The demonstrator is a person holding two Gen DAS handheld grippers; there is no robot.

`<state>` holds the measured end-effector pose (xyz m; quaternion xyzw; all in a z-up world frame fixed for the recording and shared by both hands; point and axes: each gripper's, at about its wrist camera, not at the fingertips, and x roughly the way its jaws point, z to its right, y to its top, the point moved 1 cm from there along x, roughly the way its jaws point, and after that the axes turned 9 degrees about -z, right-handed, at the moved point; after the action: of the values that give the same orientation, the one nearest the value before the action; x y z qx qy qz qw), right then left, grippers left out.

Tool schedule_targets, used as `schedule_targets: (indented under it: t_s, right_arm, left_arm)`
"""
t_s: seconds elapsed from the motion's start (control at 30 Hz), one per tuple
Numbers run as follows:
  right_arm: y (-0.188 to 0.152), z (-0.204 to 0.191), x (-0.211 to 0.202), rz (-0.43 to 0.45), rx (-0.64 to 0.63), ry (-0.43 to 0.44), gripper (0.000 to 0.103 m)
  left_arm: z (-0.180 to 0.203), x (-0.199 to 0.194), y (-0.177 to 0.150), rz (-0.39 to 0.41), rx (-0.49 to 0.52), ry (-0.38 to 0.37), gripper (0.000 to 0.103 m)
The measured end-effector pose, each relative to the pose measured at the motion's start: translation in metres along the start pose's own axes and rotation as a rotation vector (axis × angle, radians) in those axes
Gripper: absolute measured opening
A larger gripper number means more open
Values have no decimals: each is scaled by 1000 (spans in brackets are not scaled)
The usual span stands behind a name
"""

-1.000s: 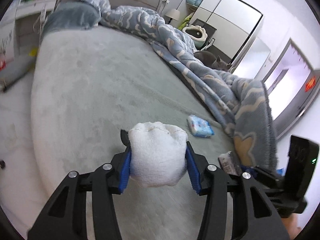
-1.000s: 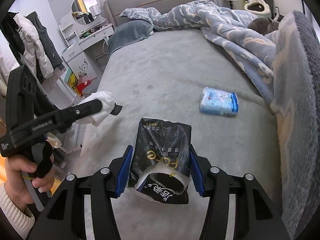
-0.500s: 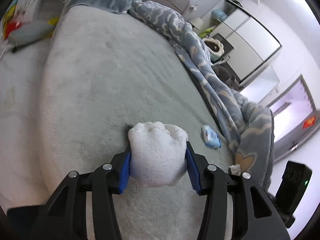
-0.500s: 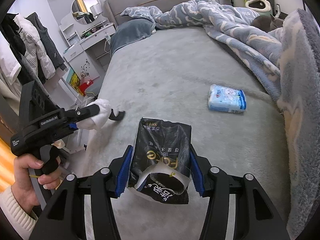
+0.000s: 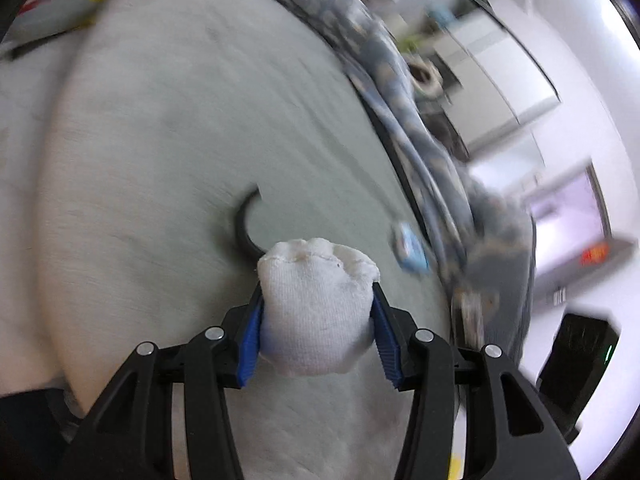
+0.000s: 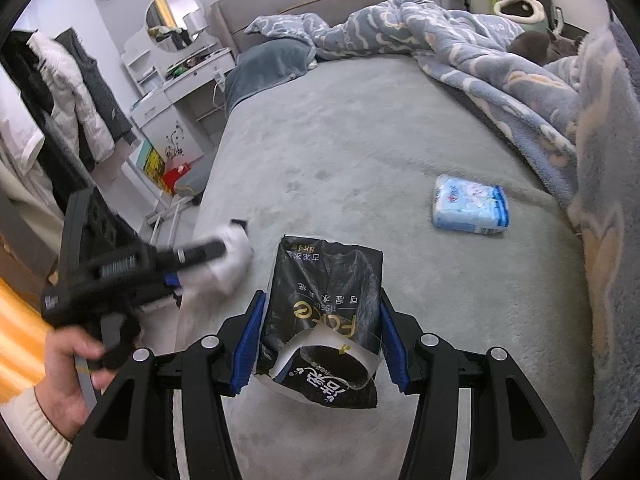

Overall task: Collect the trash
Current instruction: 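Carry the white ball and black bag over the green bin with both grippers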

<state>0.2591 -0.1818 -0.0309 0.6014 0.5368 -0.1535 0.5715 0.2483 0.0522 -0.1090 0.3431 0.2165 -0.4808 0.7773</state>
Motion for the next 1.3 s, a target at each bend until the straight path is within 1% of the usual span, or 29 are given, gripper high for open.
schedule_targets:
  t_s: [0.1, 0.17, 0.3, 0.37, 0.6, 0.63, 0.67, 0.83, 0.9, 0.97, 1.03, 1.2, 1.3]
  right_arm:
    - [4, 8, -8, 22, 24, -4, 54]
    - [5, 13, -11, 33, 39, -5, 54]
    - [8, 19, -15, 44, 56, -5, 54]
    - [8, 18, -16, 44, 55, -6, 54]
    - [8, 6, -8, 26, 44, -2, 54]
    - [9, 5, -7, 22, 40, -1, 54]
    - [8, -2, -4, 13, 32, 2, 54]
    - [-3, -32, -2, -3, 7, 21, 54]
    - [-8, -44, -3, -9, -6, 25, 54]
    - [-16, -54, -4, -11, -13, 28, 54]
    - [-25, -63, -3, -20, -3, 41, 54]
    - [-46, -86, 2, -50, -3, 59, 54]
    - [-56, -101, 4, -64, -17, 66, 54]
  left_arm:
    - [28, 21, -12, -117, 155, 20, 52]
    - [43, 29, -21, -165, 235, 16, 52]
    - [62, 34, -34, -220, 331, -22, 52]
    - [66, 30, -38, -216, 358, -14, 52]
    - [64, 9, -47, -189, 370, 34, 52]
    - [62, 2, -52, -183, 368, 43, 52]
    - [63, 2, -53, -180, 367, 51, 52]
    - [49, -21, -73, -166, 371, 112, 52]
    - [41, -32, -79, -146, 349, 132, 52]
    - [32, -47, -86, -112, 329, 160, 51]
    - [25, -59, -91, -78, 301, 173, 51]
    - [11, -82, -105, -8, 251, 245, 51]
    - [-6, -94, -113, 14, 181, 269, 51]
